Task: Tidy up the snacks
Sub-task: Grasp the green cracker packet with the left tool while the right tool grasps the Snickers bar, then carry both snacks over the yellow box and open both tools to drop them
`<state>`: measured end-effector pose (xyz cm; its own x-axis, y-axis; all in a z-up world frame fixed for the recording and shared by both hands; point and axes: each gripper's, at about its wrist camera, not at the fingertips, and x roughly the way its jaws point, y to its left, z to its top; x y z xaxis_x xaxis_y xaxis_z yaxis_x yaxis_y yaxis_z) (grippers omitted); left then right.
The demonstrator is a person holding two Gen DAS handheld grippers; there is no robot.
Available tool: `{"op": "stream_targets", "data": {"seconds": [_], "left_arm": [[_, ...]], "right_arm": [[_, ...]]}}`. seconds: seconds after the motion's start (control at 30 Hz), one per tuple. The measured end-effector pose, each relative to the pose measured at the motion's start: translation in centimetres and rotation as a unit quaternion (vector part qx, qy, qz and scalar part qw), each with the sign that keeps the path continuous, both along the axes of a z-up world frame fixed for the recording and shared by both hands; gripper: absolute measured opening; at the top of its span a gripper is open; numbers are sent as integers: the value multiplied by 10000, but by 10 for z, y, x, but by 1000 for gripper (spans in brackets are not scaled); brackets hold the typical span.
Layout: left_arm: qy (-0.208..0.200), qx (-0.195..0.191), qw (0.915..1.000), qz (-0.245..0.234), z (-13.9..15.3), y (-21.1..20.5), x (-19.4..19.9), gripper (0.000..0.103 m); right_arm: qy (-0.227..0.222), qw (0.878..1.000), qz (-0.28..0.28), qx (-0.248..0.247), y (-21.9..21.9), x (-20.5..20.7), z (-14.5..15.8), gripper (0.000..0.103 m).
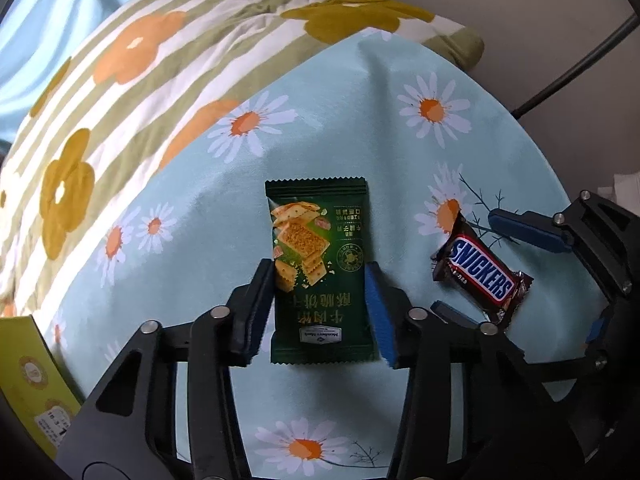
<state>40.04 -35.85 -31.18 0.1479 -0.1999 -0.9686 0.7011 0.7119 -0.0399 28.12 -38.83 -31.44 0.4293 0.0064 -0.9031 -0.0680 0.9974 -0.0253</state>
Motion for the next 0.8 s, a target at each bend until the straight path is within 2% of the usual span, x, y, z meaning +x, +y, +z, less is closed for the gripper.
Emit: {"op": "stream_targets", "data": {"seconds": [0.17, 0.3, 0.33, 0.8], "left_arm": [[35, -80, 9999, 69, 1, 4, 1, 41], [7, -139, 9998, 121, 2, 6, 0, 41], [-2, -143, 9998, 131, 2, 7, -1, 41], [-145, -344, 9982, 462, 19, 26, -8, 41]], "right_arm": [[-30, 10000, -39, 9, -1, 3, 0, 53], [-43, 10000, -53, 65, -2, 5, 2, 29], [-35, 10000, -51, 77, -2, 5, 2, 27], [-217, 9997, -54, 30, 1, -6, 13, 26]]}}
